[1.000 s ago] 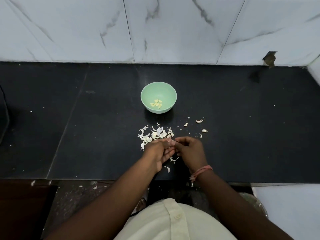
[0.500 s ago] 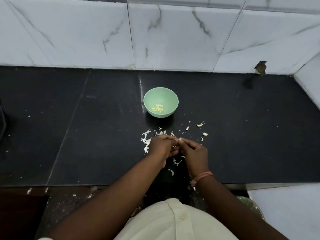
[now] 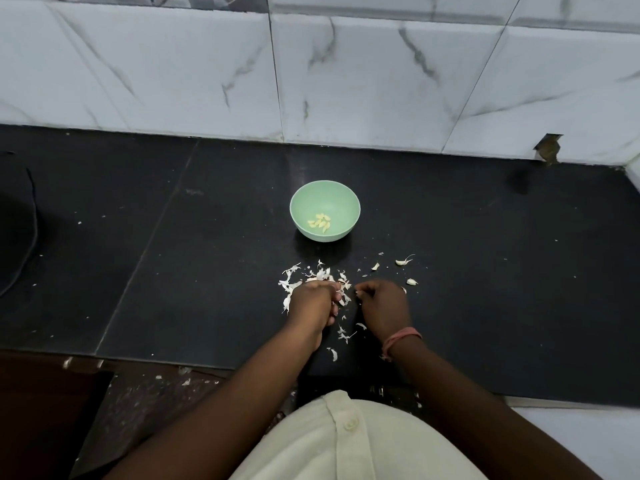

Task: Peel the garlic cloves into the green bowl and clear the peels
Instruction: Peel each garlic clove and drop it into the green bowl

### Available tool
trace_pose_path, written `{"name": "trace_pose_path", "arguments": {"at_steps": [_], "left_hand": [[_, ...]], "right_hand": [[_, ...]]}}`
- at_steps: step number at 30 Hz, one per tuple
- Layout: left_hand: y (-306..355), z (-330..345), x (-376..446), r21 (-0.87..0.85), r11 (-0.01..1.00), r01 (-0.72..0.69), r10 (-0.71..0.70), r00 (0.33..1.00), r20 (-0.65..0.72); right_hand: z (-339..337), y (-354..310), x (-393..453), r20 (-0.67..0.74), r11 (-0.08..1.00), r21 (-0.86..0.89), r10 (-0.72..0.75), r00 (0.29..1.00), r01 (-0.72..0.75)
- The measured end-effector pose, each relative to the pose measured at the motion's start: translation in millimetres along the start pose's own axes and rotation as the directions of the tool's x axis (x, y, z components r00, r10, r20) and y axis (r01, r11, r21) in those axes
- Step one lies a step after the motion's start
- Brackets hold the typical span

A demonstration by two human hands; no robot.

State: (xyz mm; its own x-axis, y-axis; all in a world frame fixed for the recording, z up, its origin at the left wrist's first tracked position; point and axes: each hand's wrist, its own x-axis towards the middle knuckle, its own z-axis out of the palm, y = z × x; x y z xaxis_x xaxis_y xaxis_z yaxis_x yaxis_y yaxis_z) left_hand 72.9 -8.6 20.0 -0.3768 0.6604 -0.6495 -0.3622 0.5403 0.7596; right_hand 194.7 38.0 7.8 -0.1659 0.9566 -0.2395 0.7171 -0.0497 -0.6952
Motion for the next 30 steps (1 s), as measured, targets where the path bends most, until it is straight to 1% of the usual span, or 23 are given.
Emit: {"name": "trace_pose_path", "arguments": {"at_steps": [5,9,12,16,22,24,27,28,30], "left_hand": [[-5,1,6,0.038,0.999,-0.010,0.010,1.000,-0.019],[-5,6,9,0.089,0.994,-0.069,0.070,0.998,-0.007],[-3,10,14,0.194,0.972,-0.131,0.132,0.991,0.005],[-8,12,20,0.314,0.933,-0.175,0.179,0.984,0.016],[-12,13,27,0.468,0.852,-0.236,0.244,0.969,0.045],[-9,15,26,0.479,0.843,-0.245,0.258,0.965,0.040],[-7,16,26,0.459,0.855,-0.240,0.259,0.966,0.021],[-7,17,26,0.456,0.856,-0.242,0.262,0.965,0.021],[-7,16,26,0.460,0.851,-0.252,0.274,0.961,0.020]], "right_hand": [[-4,0,12,0.017,0.998,-0.005,0.060,0.998,-0.060],[-7,1,16,0.031,1.000,-0.011,0.018,0.999,-0.018],[-7,1,20,0.055,0.999,-0.037,0.012,0.998,-0.010],[-9,0,21,0.079,0.996,-0.088,-0.012,0.997,0.019],[-8,-3,21,0.077,0.994,-0.107,0.016,0.997,-0.007],[-10,-5,23,0.080,0.993,-0.114,0.026,0.996,-0.017],[-12,-7,31,0.078,0.990,-0.132,0.061,0.995,-0.051],[-11,-9,34,0.073,0.986,-0.156,0.062,0.995,-0.050],[-10,-15,35,0.083,0.962,-0.272,0.040,0.996,-0.016]]}}
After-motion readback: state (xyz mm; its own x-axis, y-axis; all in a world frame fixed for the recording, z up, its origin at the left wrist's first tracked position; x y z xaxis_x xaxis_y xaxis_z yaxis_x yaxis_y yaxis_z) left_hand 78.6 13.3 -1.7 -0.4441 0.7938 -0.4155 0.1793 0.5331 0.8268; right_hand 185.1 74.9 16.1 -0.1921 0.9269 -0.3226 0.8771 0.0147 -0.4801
